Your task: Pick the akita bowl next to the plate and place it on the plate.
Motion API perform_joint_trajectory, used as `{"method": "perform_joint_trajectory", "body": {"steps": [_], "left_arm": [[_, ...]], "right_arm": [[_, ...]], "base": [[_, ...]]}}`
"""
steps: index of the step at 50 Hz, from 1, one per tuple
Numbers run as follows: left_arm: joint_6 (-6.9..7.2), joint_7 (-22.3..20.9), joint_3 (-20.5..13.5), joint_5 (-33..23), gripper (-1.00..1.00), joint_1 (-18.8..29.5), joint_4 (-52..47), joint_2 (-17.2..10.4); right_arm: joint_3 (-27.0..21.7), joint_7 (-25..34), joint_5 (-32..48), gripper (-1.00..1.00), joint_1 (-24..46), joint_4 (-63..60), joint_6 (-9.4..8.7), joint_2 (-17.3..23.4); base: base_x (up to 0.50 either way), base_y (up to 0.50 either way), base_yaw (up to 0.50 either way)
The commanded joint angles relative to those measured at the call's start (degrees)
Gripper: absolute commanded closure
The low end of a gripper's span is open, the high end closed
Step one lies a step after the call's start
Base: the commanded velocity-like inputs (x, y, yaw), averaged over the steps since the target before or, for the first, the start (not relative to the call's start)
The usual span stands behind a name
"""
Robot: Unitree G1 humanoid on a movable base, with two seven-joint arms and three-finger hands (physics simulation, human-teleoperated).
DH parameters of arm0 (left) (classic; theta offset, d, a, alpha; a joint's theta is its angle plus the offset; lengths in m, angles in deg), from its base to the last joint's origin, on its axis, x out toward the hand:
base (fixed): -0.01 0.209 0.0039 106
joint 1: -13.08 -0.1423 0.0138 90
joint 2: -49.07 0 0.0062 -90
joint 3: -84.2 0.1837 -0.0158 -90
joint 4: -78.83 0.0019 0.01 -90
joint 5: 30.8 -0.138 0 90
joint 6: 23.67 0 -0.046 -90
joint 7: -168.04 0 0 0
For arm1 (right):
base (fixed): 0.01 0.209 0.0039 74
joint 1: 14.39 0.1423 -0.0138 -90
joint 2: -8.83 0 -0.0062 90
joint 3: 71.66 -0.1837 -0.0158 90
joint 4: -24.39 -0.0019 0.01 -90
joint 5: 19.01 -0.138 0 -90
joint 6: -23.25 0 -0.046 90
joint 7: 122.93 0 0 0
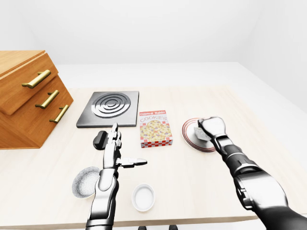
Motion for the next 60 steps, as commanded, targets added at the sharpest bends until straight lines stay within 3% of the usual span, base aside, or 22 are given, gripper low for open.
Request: {"method": "perform_joint_trajectory", "body": {"steps": [1,11,15,21,28,45,60], "left_arm": [[-0.13,0.10,-0.16,0.07,-1.00,0.27,0.38,-0.09],[-1.02,0.15,-0.26,0.00,-1.00,0.69,1.57,-0.14],[-0.51,0.25,-0.09,-0.14,-1.00,0.57,0.94,-0.09],[-1.09,0.16,-0.08,-0.11,-1.00,0.97,1.82,-0.06],[-1.23,0.25,-0.05,-0.16,-1.00,1.07,2.13,-0.08],[-0.40,0.31,0.03,-0.12,-1.00,0.69,1.00,-0.03],[-0.54,0.22,0.06,-0.19,-1.00,0.15,0.42,-0.02]], "right_arm": [[-2.83,0.00,-7.98,-1.00,0.16,-3.44,0.00,2.77],[-5.31,0.00,-11.28,-1.00,-1.51,-15.45,0.00,8.49],[-6.23,0.00,-8.89,-1.00,-3.71,-23.12,0.00,10.51],[-12.93,0.00,-9.75,-1.00,-5.52,-37.91,0.00,14.39],[-12.24,0.00,-10.51,-1.00,-2.75,-30.16,0.00,15.12],[-12.04,0.00,-11.96,-1.00,-2.78,-30.85,0.00,14.84],[-11.92,0.00,-12.46,-1.00,-3.11,-30.50,0.00,14.56]], "base": [[0.00,0.00,0.00],[0.00,0.00,0.00],[0.00,0.00,0.00],[0.00,0.00,0.00],[0.00,0.00,0.00],[0.00,0.00,0.00],[0.00,0.00,0.00]]}}
